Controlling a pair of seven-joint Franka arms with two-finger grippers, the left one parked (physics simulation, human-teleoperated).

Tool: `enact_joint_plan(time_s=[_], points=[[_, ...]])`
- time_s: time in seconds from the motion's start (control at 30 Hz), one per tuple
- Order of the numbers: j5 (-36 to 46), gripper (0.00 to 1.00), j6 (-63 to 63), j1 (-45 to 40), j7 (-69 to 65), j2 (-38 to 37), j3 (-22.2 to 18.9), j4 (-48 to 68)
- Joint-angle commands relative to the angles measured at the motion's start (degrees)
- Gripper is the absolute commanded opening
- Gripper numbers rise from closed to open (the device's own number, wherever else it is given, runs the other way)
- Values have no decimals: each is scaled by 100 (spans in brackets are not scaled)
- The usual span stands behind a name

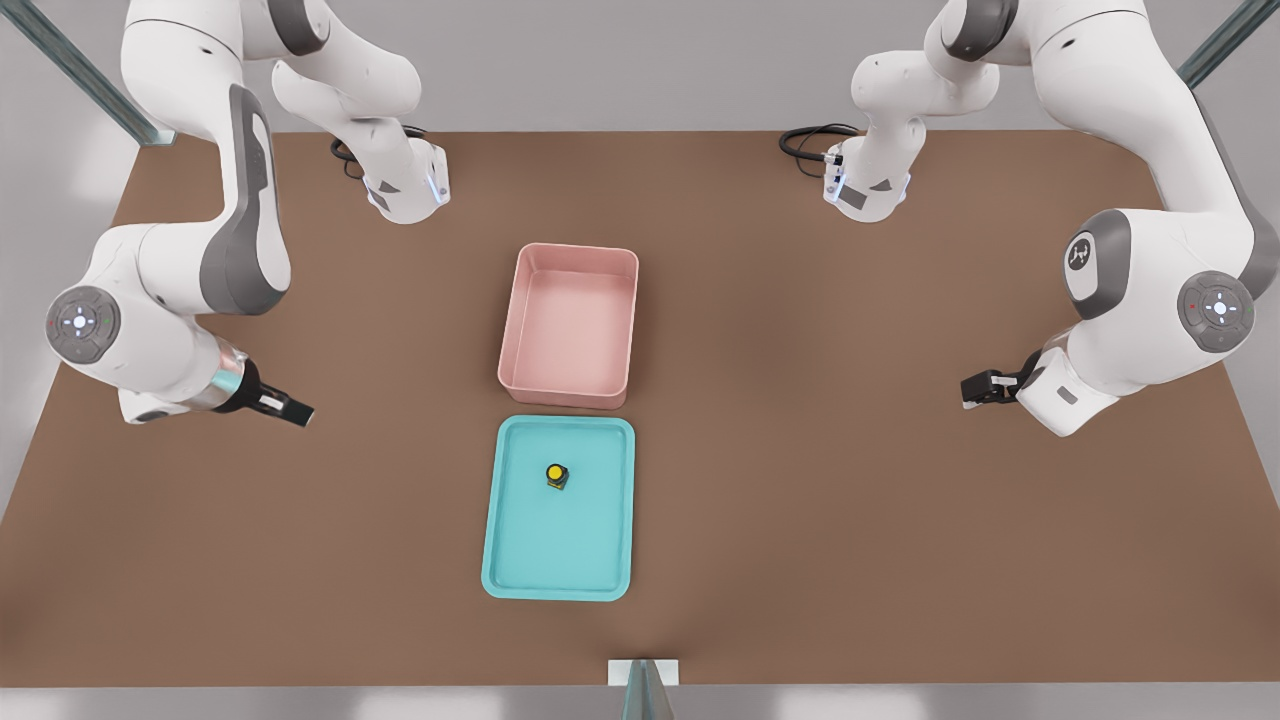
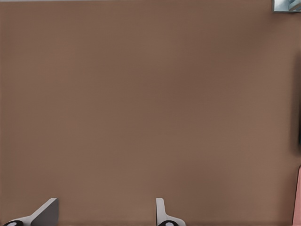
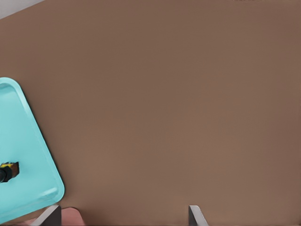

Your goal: The left arm remains still, and the right arm places the button from the box into the tray

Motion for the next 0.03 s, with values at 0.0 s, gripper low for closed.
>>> enact_joint_plan(time_s=[0.0], points=[[-75,100,-217,-21,-2284,-5,-8,7]])
